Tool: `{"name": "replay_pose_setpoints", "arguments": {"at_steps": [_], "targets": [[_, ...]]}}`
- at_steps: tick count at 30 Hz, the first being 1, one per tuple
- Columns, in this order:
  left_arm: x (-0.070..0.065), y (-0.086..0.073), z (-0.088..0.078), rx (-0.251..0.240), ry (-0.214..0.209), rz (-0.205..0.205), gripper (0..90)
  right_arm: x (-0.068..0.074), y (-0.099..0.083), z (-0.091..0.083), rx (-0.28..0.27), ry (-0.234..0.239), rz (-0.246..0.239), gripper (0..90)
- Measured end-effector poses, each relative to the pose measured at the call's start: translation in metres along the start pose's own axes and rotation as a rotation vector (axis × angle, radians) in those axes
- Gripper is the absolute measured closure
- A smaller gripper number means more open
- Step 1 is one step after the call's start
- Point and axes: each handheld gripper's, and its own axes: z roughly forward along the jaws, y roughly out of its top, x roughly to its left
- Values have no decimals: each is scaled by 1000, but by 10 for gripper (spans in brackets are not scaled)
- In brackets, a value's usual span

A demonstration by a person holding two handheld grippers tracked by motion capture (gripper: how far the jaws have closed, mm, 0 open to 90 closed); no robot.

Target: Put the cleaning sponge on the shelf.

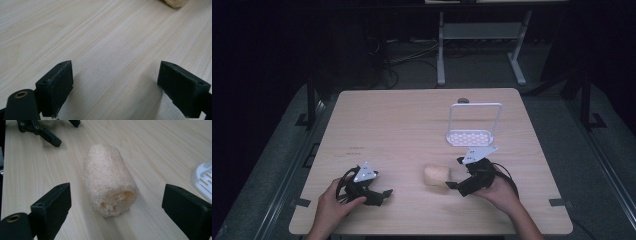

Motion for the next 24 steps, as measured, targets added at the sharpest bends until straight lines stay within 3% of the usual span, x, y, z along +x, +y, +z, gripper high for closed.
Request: {"name": "replay_pose_setpoints", "arguments": {"at_steps": [15,24], "targets": [[0,0,0,0,0,0,126,4,17,21,3,41,-49,86],[0,0,0,-1,0,-1,126,5,22,36,33,64,-75,86]]}}
